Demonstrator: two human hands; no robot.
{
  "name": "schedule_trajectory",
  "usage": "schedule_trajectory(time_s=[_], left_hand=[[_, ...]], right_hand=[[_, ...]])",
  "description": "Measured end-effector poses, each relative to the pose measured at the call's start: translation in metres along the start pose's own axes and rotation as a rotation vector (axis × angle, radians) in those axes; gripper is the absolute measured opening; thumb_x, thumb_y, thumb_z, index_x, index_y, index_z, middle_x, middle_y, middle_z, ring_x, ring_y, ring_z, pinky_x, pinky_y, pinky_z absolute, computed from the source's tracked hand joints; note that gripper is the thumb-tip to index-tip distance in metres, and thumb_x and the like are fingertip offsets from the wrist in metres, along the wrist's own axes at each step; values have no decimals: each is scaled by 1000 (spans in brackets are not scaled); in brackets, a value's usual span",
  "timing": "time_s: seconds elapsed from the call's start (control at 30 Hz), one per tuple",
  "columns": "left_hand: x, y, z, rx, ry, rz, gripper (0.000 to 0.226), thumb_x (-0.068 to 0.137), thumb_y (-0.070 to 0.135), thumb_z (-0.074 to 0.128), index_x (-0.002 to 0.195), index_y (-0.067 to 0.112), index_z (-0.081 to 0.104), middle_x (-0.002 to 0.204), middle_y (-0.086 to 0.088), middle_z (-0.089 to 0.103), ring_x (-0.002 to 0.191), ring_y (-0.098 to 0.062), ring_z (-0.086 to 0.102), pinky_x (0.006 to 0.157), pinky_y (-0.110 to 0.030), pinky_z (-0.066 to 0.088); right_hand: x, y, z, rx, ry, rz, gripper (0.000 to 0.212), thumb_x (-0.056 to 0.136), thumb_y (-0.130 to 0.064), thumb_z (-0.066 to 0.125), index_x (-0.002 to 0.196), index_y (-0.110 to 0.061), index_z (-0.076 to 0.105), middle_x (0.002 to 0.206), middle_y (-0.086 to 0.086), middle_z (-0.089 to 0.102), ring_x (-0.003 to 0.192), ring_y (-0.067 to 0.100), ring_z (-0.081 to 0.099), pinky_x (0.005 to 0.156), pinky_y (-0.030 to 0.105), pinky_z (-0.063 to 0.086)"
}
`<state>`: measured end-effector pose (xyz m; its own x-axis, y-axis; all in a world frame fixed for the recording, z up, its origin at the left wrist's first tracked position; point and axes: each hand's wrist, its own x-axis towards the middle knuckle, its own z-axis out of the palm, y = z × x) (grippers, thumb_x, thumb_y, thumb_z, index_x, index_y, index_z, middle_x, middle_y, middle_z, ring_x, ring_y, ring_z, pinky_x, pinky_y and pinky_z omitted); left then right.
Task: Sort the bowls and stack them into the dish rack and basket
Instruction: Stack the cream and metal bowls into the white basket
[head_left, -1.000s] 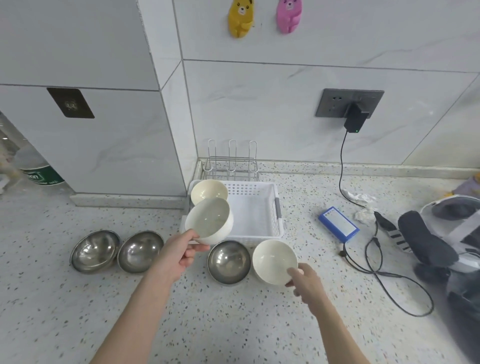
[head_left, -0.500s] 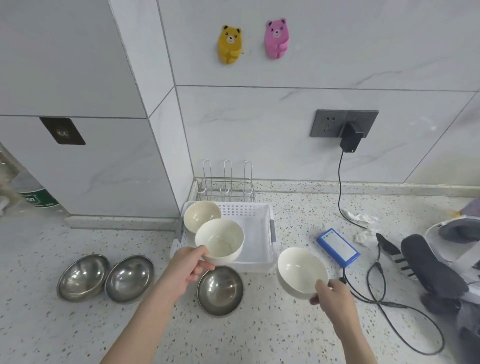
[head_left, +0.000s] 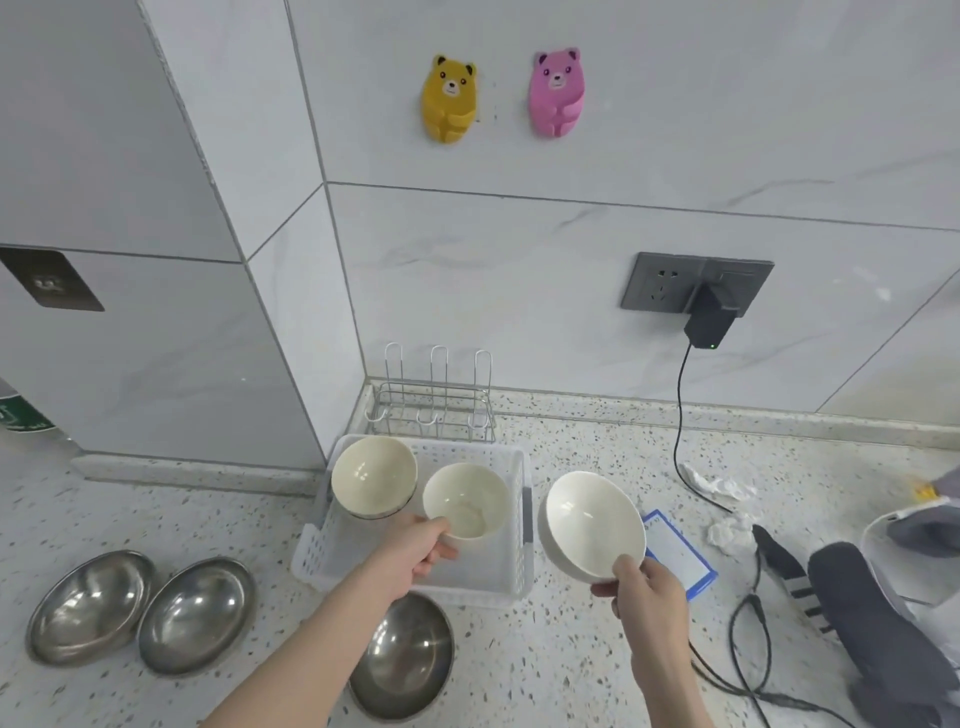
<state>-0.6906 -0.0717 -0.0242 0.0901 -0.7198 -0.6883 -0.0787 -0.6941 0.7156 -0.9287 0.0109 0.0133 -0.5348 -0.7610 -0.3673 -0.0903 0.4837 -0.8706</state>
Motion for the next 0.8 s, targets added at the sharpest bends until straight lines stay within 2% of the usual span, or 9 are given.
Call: schedule_trajectory(time_s=[0.13, 0.3, 0.47, 0.53, 0.63, 0.7, 0.8], left_hand=[[13, 2, 10, 4, 12, 12, 2, 96, 4, 52, 94, 3, 52, 72, -19, 69, 40, -9, 33, 31, -15, 19], [28, 4, 19, 28, 47, 30, 6, 96, 5, 53, 90, 4, 52, 71, -18, 68, 42, -12, 31, 33, -17, 17], [36, -2, 26, 18, 32, 7, 5, 99, 8, 52, 99, 3, 53, 72, -17, 65, 44, -13, 30, 34, -17, 17], [35, -4, 26, -11, 26, 15, 9, 100, 13, 53, 98, 5, 53, 74, -17, 65, 45, -13, 31, 36, -18, 18], [33, -4, 23, -67, 19, 15, 23, 102, 26, 52, 112, 6, 50, 84, -22, 67, 41, -12, 38, 37, -18, 21], [31, -2, 19, -95, 30, 2, 27, 103, 32, 45, 116, 9, 48, 91, -26, 68, 39, -13, 45, 36, -18, 22], [26, -2, 11, -105, 57, 8, 24, 101, 31, 38, 114, 13, 48, 93, -23, 71, 38, -14, 49, 36, -19, 24]], right_hand=[[14, -8, 13, -5, -19, -23, 21, 89, -17, 51, 101, -4, 62, 67, 7, 72, 67, 17, 53, 61, 32, 39], [25, -17, 26, -26, -54, -53, 16, 89, -18, 51, 93, -10, 64, 59, 1, 70, 79, 15, 60, 60, 29, 37], [33, -26, 39, -123, -113, -133, 15, 89, -18, 52, 99, -15, 63, 60, -1, 71, 72, 5, 62, 57, 26, 38], [35, -32, 44, -166, -151, -160, 14, 89, -18, 52, 97, -17, 63, 61, -1, 71, 71, 6, 64, 57, 26, 40], [39, -38, 54, -248, -228, -169, 13, 88, -19, 52, 92, -17, 63, 61, -1, 70, 71, 14, 65, 61, 30, 47], [41, -42, 63, -314, -268, -182, 15, 88, -21, 51, 95, -16, 63, 65, -1, 71, 69, 14, 64, 58, 29, 45], [44, -46, 75, -424, -315, -234, 16, 90, -24, 48, 93, -17, 62, 67, -1, 71, 63, 11, 61, 54, 26, 41]])
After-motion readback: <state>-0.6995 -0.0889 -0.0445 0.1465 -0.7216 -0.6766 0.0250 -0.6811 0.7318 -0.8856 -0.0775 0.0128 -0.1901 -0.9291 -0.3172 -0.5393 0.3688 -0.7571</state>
